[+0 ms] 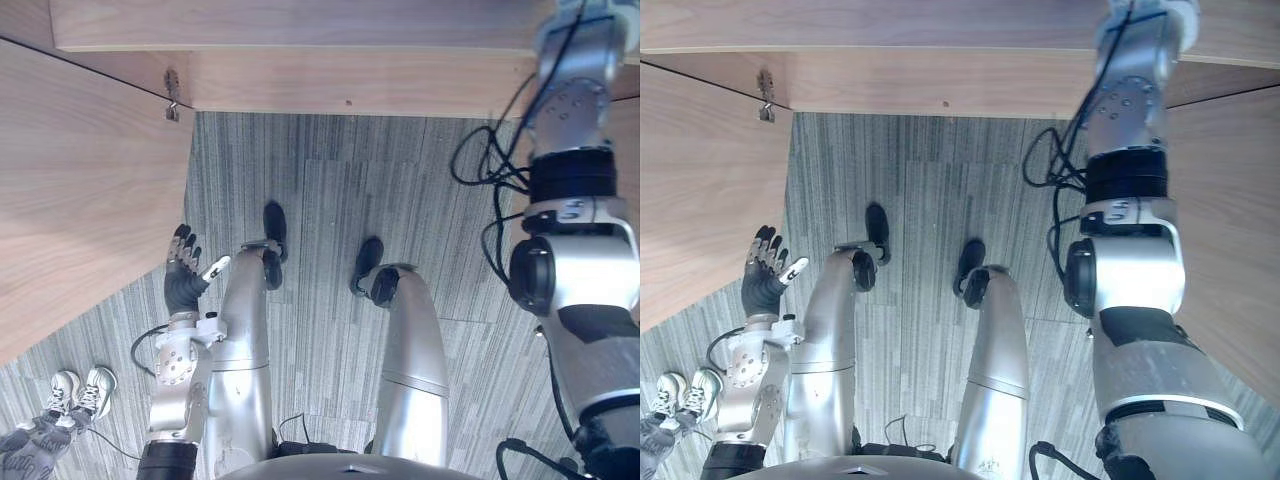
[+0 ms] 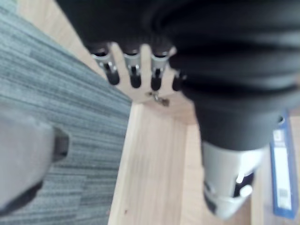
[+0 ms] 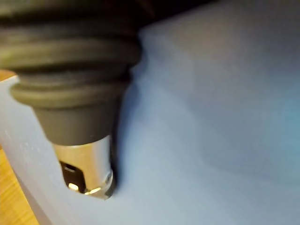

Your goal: Walk over to the cabinet, pick up the folder, carry it to the office cabinet, place the folder inside the office cabinet, then close the office cabinet door

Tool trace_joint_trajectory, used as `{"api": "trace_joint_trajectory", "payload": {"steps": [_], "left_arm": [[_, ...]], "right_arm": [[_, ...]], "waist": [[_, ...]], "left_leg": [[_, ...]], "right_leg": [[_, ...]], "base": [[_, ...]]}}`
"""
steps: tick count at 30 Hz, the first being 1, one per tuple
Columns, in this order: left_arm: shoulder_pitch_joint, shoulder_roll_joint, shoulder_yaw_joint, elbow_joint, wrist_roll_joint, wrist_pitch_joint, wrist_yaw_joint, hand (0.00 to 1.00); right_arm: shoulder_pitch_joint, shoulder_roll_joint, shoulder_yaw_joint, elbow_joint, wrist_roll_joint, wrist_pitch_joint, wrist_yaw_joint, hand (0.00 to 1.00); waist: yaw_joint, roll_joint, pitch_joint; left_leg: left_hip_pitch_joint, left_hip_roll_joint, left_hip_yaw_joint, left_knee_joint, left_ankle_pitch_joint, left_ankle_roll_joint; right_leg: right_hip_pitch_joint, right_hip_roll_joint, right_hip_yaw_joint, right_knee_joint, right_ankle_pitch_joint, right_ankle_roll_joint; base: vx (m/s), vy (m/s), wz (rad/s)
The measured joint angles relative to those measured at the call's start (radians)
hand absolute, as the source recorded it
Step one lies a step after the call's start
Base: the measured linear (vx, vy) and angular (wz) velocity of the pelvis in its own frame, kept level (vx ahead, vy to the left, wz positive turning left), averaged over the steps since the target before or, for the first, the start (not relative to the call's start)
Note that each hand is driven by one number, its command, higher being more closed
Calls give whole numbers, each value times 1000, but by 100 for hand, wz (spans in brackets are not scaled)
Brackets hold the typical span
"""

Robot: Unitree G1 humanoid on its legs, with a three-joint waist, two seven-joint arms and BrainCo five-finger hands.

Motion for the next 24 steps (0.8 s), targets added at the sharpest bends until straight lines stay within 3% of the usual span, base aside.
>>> {"api": "trace_joint_trajectory", "payload": {"steps": [4, 10, 11, 24], "left_arm": [[-12, -3, -1, -2, -2, 8, 11, 0], [-12, -8, 1, -11, -12, 13, 19, 0], [-12, -8, 1, -12, -12, 13, 19, 0], [1, -6, 8, -51, -21, 15, 17, 0]], "right_arm": [[-33, 81, -6, 0, 51, -13, -28, 100], [-32, 130, -28, -4, 82, -14, -69, 100], [-32, 132, -27, -4, 82, -12, -69, 0], [-32, 128, -32, -56, 86, 0, -87, 0]], "waist": [[5, 0, 0], [21, 0, 0], [23, 0, 0], [41, 2, -1]], "left_leg": [[2, 1, -4, -7, 11, -5], [16, -1, -6, -21, 24, -10], [18, -2, -6, -26, 29, -10], [59, -9, -30, -97, 72, -27]], "right_leg": [[-1, 2, -4, 1, 4, -6], [8, 2, -7, -1, 8, -14], [9, 1, -8, -4, 10, -17], [50, 2, -44, -46, 24, -40]], "base": [[-6, -1, 1], [-2, 1, 1], [-15, 6, 5], [-2, -4, 5]]}}
